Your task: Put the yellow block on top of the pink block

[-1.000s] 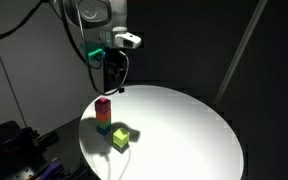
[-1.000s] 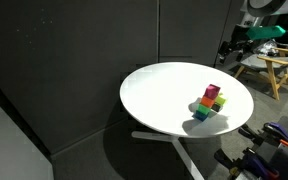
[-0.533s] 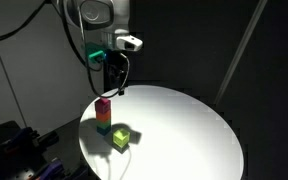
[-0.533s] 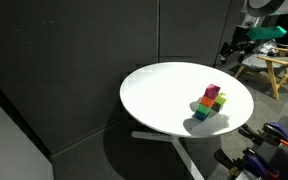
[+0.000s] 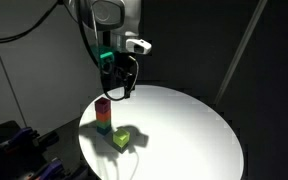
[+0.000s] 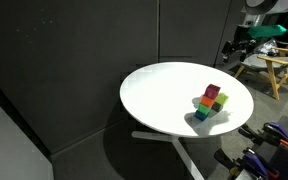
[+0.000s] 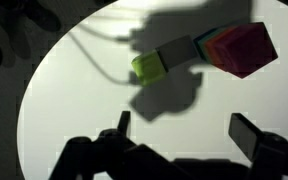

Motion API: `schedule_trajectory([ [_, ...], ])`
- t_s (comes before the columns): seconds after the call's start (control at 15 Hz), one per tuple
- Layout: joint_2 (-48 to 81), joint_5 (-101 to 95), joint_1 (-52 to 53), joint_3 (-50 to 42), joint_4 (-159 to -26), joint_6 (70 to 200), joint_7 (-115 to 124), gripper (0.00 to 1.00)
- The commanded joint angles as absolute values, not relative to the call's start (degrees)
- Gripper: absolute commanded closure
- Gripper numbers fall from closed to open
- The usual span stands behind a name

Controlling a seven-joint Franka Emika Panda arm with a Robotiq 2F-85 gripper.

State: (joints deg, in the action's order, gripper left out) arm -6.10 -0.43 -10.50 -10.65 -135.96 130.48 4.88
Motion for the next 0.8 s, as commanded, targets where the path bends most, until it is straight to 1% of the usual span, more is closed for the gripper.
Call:
schedule_trajectory([
  [0.0,-3.01,0.65,-10.94,-11.47,-132.79,130.3,1.54,0.0],
  [0.73,4.23,3.74,-11.04,-11.36,-132.5,136.28,-3.9,0.0],
])
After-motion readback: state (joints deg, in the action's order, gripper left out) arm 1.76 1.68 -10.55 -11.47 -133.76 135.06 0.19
